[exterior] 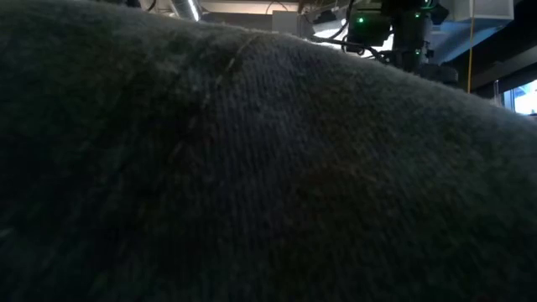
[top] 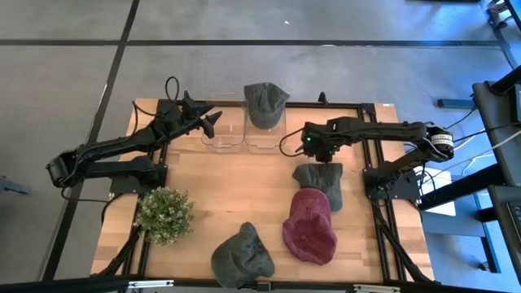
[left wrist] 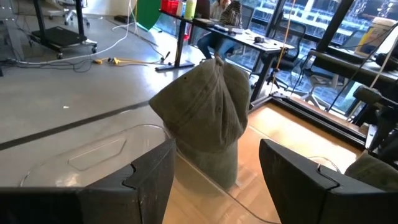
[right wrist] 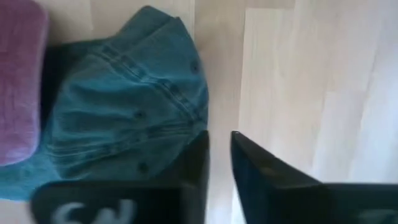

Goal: Pick & Place hat
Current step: Put the top black cap into the right transparent bin

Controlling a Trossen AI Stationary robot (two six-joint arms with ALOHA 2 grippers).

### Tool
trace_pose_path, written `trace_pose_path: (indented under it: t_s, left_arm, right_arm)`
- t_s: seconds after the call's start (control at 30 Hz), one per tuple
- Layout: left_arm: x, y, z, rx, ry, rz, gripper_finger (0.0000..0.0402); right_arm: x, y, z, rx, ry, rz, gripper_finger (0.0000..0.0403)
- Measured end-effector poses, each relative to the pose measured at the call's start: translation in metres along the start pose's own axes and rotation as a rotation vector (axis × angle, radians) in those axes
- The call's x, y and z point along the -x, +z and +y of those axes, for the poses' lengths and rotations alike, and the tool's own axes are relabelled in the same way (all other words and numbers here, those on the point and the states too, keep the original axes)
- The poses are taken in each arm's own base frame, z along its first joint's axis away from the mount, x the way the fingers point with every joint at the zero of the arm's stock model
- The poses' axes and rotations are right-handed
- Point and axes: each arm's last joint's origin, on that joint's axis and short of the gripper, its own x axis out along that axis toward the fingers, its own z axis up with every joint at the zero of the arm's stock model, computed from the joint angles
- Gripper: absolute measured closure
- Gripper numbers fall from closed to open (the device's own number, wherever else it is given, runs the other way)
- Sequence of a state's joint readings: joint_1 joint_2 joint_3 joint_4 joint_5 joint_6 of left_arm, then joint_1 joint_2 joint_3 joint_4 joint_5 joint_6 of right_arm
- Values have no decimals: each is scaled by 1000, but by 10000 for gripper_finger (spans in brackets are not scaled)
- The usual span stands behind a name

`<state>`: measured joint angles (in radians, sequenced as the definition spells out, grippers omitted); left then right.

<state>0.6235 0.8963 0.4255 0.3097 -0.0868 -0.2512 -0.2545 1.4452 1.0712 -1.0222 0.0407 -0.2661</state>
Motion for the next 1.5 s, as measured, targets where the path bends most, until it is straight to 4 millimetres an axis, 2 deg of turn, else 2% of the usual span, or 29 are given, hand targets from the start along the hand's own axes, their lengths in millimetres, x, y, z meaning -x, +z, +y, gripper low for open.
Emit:
trace_pose_path:
  t_s: [0.13, 0.27, 0.37, 0.5, 0.67, 0.87, 1.03, 1.23, 1.5]
  left_arm:
    - [0, 0, 0, 0, -1, -1, 174]
    - [0, 0, 0, 4, -2, 0, 174]
    - [0, 0, 0, 13, -2, 0, 174]
    - [0, 0, 0, 15, -2, 0, 174]
    - [0, 0, 0, 15, 1, 0, 174]
    - [0, 0, 0, 16, 1, -1, 174]
    - [0, 0, 0, 16, 1, -1, 174]
    - [0, 0, 0, 16, 1, -1, 174]
    - [0, 0, 0, 24, 1, -1, 174]
  right_arm:
    - [-11, -5, -2, -7, 60, -8, 251]
    - [-35, -18, 3, 2, 74, 21, 195]
    - [-57, -30, 7, 9, 75, 23, 171]
    - [-76, -38, 14, -3, 64, -12, 162]
    - [-90, -46, 17, 3, -16, -17, 176]
    - [-98, -57, 17, -27, 52, -17, 214]
    - [-101, -62, 17, -105, 116, -18, 261]
    - [-101, -62, 18, -108, 121, -20, 337]
    - [-95, -53, 15, -124, 111, -21, 343]
